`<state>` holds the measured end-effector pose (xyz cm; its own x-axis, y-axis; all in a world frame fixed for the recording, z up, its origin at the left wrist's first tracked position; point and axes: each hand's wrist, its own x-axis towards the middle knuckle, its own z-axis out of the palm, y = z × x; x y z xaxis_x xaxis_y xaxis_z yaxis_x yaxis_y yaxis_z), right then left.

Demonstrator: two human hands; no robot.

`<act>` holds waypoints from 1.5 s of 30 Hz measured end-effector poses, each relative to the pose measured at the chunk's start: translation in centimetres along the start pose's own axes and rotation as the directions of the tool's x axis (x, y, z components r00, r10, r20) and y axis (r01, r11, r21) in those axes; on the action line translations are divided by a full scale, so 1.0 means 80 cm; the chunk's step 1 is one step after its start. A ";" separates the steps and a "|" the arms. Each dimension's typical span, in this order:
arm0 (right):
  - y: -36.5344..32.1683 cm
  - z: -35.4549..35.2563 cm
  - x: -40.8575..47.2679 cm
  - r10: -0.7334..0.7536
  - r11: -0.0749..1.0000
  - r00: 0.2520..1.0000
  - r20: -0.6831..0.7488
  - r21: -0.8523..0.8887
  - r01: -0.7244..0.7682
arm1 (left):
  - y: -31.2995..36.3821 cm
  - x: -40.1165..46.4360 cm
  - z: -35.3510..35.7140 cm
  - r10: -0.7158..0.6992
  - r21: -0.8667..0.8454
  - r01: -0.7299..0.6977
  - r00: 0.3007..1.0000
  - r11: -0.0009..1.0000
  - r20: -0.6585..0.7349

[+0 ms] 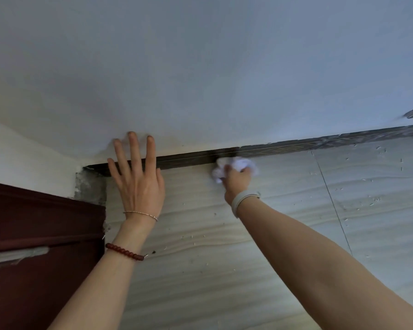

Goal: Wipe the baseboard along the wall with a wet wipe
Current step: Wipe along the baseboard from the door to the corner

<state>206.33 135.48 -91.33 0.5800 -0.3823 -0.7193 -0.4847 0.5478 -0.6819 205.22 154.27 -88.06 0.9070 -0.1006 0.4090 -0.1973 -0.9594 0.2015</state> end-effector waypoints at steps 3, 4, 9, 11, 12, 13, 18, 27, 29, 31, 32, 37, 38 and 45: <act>0.024 0.030 -0.031 0.100 0.891 0.921 0.376 -0.445 0.085 | -0.005 -0.002 -0.005 -0.018 -0.021 0.018 1.000 1.000 0.010; 0.022 0.030 -0.042 0.120 0.818 0.893 0.433 -0.553 0.158 | -0.005 -0.002 -0.008 -0.033 -0.035 0.034 0.999 0.999 0.020; -0.040 -0.030 -0.047 0.062 0.644 0.904 0.423 -0.709 0.288 | 0.017 -0.009 -0.019 -0.013 -0.104 0.018 0.999 0.994 0.050; -0.072 -0.066 -0.046 0.021 0.563 0.916 0.400 -0.762 0.320 | 0.046 -0.004 -0.018 0.052 -0.140 -0.048 0.998 0.989 0.025; -0.087 -0.081 -0.046 0.012 0.544 0.919 0.393 -0.774 0.324 | 0.065 -0.001 -0.017 0.090 -0.155 -0.089 0.996 0.984 -0.002; -0.100 -0.095 -0.045 0.001 0.527 0.924 0.383 -0.785 0.325 | 0.086 0.003 -0.016 0.133 -0.160 -0.136 0.991 0.978 -0.031; -0.161 -0.166 -0.035 -0.023 0.491 0.924 0.381 -0.801 0.343 | 0.196 0.031 -0.013 0.315 -0.078 -0.327 0.940 0.942 -0.133; -0.230 -0.321 0.013 -0.235 0.458 0.894 0.382 -0.768 0.448 | 0.350 0.084 0.015 0.518 0.237 -0.492 0.853 0.838 -0.062; -0.234 -0.338 0.027 -0.254 0.529 0.896 0.364 -0.723 0.444 | 0.368 0.090 0.016 0.496 0.286 -0.466 0.867 0.837 -0.038; -0.235 -0.345 0.034 -0.220 0.608 0.910 0.352 -0.680 0.410 | 0.378 0.092 0.014 0.450 0.328 -0.417 0.892 0.848 -0.029; -0.235 -0.346 0.034 -0.194 0.650 0.919 0.344 -0.657 0.383 | 0.381 0.092 0.010 0.424 0.350 -0.386 0.905 0.853 -0.033; -0.228 -0.324 0.030 0.010 0.835 0.942 0.335 -0.520 0.177 | 0.385 0.093 -0.008 0.391 0.425 -0.338 0.919 0.840 -0.042; -0.224 -0.317 0.031 0.058 0.869 0.944 0.326 -0.481 0.113 | 0.385 0.094 -0.007 0.381 0.416 -0.333 0.924 0.846 -0.034; -0.206 -0.258 0.054 0.038 0.953 0.951 0.308 -0.299 0.058 | 0.385 0.106 0.047 0.243 0.339 -0.187 0.961 0.922 -0.130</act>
<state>203.27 109.42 -85.91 0.7346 -0.1129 -0.6691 -0.6234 0.2770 -0.7312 208.25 122.90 -81.69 0.7755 -0.2958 0.5578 -0.2260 -0.9550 -0.1923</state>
